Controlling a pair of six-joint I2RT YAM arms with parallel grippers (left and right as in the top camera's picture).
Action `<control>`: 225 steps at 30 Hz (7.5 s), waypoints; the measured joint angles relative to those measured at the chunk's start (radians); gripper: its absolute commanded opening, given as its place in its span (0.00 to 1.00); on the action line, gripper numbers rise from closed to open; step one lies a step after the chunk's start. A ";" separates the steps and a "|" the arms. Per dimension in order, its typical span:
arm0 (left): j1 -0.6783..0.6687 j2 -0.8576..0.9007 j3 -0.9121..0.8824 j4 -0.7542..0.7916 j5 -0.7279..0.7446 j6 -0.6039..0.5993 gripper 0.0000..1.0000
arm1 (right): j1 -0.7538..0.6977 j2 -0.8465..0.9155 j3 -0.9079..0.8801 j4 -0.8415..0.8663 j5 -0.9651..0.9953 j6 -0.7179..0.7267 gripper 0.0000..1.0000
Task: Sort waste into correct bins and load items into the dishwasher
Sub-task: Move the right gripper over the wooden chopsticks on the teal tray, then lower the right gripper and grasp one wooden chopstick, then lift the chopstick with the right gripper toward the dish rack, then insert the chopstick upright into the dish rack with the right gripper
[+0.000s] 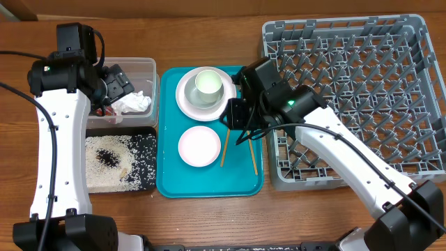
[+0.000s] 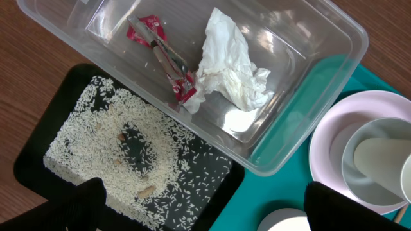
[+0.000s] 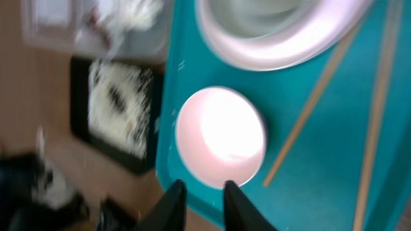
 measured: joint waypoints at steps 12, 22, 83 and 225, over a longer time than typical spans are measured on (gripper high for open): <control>0.000 0.000 0.000 0.000 0.000 0.000 1.00 | 0.164 0.093 -0.019 0.037 0.464 0.173 0.24; 0.000 0.000 0.000 0.000 0.000 0.000 1.00 | 0.175 0.188 -0.026 0.060 0.567 0.192 0.25; 0.000 0.000 0.000 0.000 0.000 0.000 1.00 | 0.170 0.213 -0.255 0.456 0.664 0.333 0.46; 0.000 0.000 0.000 0.000 0.000 0.000 1.00 | -0.223 -0.162 -0.301 0.196 0.502 -0.442 0.06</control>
